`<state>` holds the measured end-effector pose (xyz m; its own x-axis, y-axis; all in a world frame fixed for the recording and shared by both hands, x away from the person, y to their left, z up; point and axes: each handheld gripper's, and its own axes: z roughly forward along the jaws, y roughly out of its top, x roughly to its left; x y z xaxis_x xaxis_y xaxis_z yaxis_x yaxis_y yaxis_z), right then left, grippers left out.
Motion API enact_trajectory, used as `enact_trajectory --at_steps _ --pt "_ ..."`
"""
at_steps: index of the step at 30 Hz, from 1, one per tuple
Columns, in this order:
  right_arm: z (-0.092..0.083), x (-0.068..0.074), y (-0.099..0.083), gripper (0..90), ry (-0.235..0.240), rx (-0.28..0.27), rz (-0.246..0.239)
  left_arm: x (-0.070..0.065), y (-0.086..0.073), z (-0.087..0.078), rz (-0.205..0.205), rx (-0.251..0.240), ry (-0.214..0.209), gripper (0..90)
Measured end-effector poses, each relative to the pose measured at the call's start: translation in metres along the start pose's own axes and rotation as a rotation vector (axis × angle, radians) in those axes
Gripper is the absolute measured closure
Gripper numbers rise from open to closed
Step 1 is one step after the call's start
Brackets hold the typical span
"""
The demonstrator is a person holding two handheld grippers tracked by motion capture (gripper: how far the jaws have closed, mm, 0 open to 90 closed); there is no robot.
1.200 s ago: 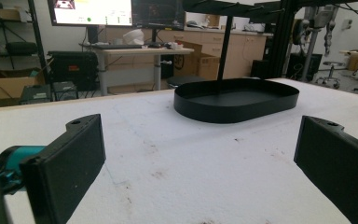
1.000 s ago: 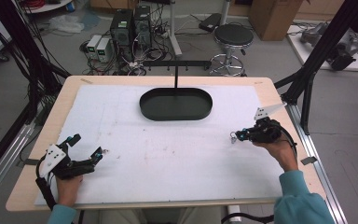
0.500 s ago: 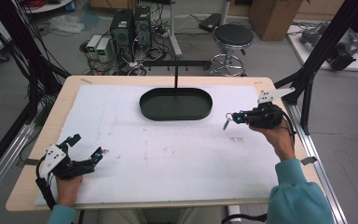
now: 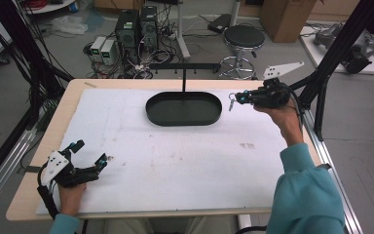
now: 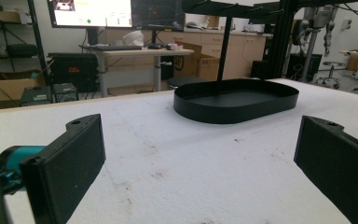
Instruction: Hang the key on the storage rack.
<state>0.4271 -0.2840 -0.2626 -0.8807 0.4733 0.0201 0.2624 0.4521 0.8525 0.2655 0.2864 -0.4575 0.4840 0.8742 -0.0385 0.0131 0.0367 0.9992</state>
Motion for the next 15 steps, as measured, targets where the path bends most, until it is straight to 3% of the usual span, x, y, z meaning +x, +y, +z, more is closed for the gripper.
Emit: enact_trajectory --at_steps 7,15 --pt "0.008 -0.013 0.03 89.0 -0.006 0.01 -0.018 0.0 0.0 0.0 0.002 0.004 0.001 2.3" --pt "0.025 -0.031 0.064 89.0 -0.017 0.058 -0.053 0.0 0.0 0.0 0.0 0.0 0.001 2.3"
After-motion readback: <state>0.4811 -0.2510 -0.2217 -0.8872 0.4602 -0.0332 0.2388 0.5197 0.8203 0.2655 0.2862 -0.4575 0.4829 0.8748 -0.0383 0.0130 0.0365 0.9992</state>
